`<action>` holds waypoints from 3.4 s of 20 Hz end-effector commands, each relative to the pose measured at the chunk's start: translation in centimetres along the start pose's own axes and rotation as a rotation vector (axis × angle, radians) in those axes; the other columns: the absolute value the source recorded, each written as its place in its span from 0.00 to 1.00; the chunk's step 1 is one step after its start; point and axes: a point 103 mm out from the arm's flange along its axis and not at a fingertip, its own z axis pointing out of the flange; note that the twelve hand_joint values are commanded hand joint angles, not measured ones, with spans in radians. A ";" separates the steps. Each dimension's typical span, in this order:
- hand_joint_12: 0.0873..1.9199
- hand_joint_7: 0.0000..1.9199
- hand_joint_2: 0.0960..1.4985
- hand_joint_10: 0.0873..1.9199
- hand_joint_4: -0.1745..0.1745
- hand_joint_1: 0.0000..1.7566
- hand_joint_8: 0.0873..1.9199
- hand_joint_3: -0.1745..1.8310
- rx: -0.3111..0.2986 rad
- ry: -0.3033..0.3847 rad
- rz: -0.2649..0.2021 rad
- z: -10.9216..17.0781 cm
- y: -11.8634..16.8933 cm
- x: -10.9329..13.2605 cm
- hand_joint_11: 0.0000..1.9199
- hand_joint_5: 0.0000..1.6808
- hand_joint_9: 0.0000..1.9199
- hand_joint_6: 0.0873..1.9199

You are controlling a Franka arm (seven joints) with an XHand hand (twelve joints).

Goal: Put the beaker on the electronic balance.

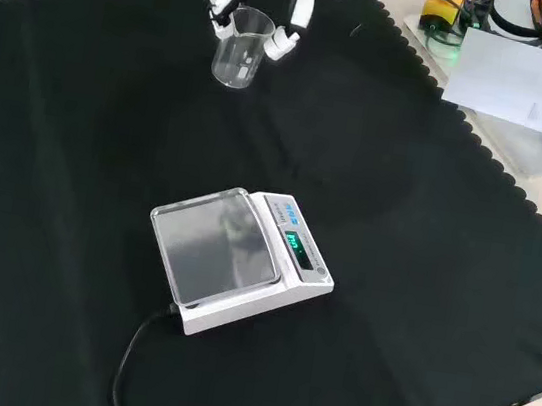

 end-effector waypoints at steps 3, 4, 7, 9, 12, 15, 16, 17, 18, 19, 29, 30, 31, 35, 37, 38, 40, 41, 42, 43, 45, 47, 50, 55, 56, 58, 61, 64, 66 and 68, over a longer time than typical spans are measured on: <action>0.63 0.47 0.32 0.34 0.53 0.57 0.33 0.42 0.000 -0.008 -0.066 -1.8 1.6 7.1 0.46 0.46 0.57 0.47; 0.63 0.47 0.32 0.34 0.53 0.57 0.33 0.42 0.001 -0.016 -0.073 -1.8 2.0 7.9 0.46 0.46 0.57 0.47; 0.63 0.48 0.32 0.34 0.53 0.57 0.33 0.42 0.002 -0.009 -0.081 -1.9 3.3 10.2 0.47 0.47 0.57 0.47; 0.62 0.48 0.32 0.34 0.53 0.57 0.33 0.43 0.004 -0.008 -0.091 -1.9 4.0 11.6 0.47 0.47 0.57 0.47; 0.62 0.48 0.32 0.34 0.53 0.58 0.33 0.43 0.009 -0.019 -0.114 -1.8 5.0 13.7 0.47 0.47 0.58 0.47; 0.62 0.48 0.32 0.34 0.53 0.58 0.33 0.43 0.015 -0.023 -0.131 -1.6 5.9 15.6 0.47 0.47 0.58 0.47; 0.62 0.48 0.32 0.33 0.53 0.58 0.33 0.43 0.018 -0.024 -0.135 -1.5 6.1 16.0 0.47 0.47 0.58 0.47; 0.62 0.48 0.32 0.33 0.53 0.58 0.33 0.43 0.018 -0.028 -0.142 -1.5 6.4 16.7 0.47 0.47 0.58 0.47; 0.62 0.48 0.32 0.33 0.53 0.58 0.33 0.43 0.019 -0.031 -0.148 -1.4 6.6 17.2 0.47 0.47 0.58 0.47; 0.62 0.48 0.32 0.33 0.52 0.58 0.33 0.43 0.019 -0.033 -0.152 -1.3 6.8 17.5 0.47 0.47 0.58 0.47; 0.62 0.49 0.32 0.33 0.52 0.58 0.32 0.43 0.053 -0.030 -0.151 2.0 8.3 18.1 0.47 0.47 0.59 0.47; 0.62 0.49 0.32 0.33 0.52 0.58 0.32 0.43 0.060 -0.028 -0.148 2.6 8.3 18.0 0.47 0.47 0.59 0.47; 0.62 0.49 0.32 0.33 0.52 0.58 0.32 0.43 0.069 -0.028 -0.149 3.1 8.4 17.8 0.47 0.47 0.59 0.47; 0.62 0.49 0.32 0.33 0.52 0.58 0.32 0.43 0.081 -0.031 -0.154 4.2 8.6 17.6 0.47 0.47 0.59 0.47; 0.62 0.49 0.32 0.32 0.52 0.58 0.32 0.43 0.085 -0.035 -0.156 4.3 8.7 17.8 0.47 0.47 0.59 0.47; 0.62 0.49 0.32 0.32 0.52 0.58 0.32 0.43 0.086 -0.034 -0.155 4.3 8.8 17.9 0.47 0.47 0.59 0.47; 0.62 0.49 0.32 0.32 0.52 0.58 0.32 0.43 0.084 -0.033 -0.157 4.3 8.9 18.1 0.47 0.47 0.59 0.47; 0.62 0.49 0.32 0.32 0.52 0.58 0.32 0.43 0.083 -0.032 -0.158 4.3 9.0 18.2 0.47 0.47 0.59 0.47; 0.62 0.49 0.32 0.32 0.52 0.58 0.32 0.43 0.083 -0.031 -0.159 4.3 9.1 18.4 0.47 0.47 0.59 0.47; 0.62 0.49 0.32 0.32 0.52 0.58 0.32 0.43 0.078 -0.017 -0.158 4.3 9.0 18.0 0.47 0.47 0.59 0.47; 0.62 0.49 0.32 0.32 0.52 0.58 0.32 0.43 0.083 -0.030 -0.164 4.4 9.1 18.1 0.47 0.47 0.60 0.47; 0.62 0.49 0.32 0.32 0.52 0.58 0.32 0.43 0.094 -0.057 -0.166 4.9 9.5 19.0 0.47 0.47 0.60 0.47; 0.62 0.49 0.32 0.32 0.51 0.58 0.32 0.43 0.101 -0.065 -0.172 5.6 10.1 20.0 0.47 0.47 0.60 0.47; 0.62 0.49 0.32 0.32 0.51 0.58 0.32 0.43 0.113 -0.070 -0.168 6.3 11.4 20.7 0.47 0.47 0.60 0.47; 0.62 0.49 0.32 0.32 0.51 0.58 0.32 0.43 0.118 -0.071 -0.168 6.4 11.6 20.8 0.47 0.47 0.60 0.47; 0.62 0.49 0.32 0.32 0.51 0.58 0.32 0.43 0.125 -0.072 -0.170 6.7 11.9 20.9 0.47 0.47 0.60 0.47; 0.62 0.49 0.32 0.32 0.51 0.58 0.32 0.43 0.132 -0.072 -0.168 6.9 12.3 20.8 0.47 0.47 0.60 0.47; 0.62 0.48 0.32 0.32 0.50 0.58 0.32 0.44 0.147 -0.070 -0.173 7.0 12.5 20.8 0.47 0.47 0.60 0.47; 0.64 0.45 0.31 0.33 0.46 0.56 0.32 0.44 0.149 -0.075 -0.178 6.5 12.4 20.7 0.43 0.38 0.57 0.47; 0.67 0.39 0.29 0.37 0.41 0.54 0.35 0.44 0.148 -0.065 -0.176 5.8 12.4 20.4 0.37 0.26 0.50 0.39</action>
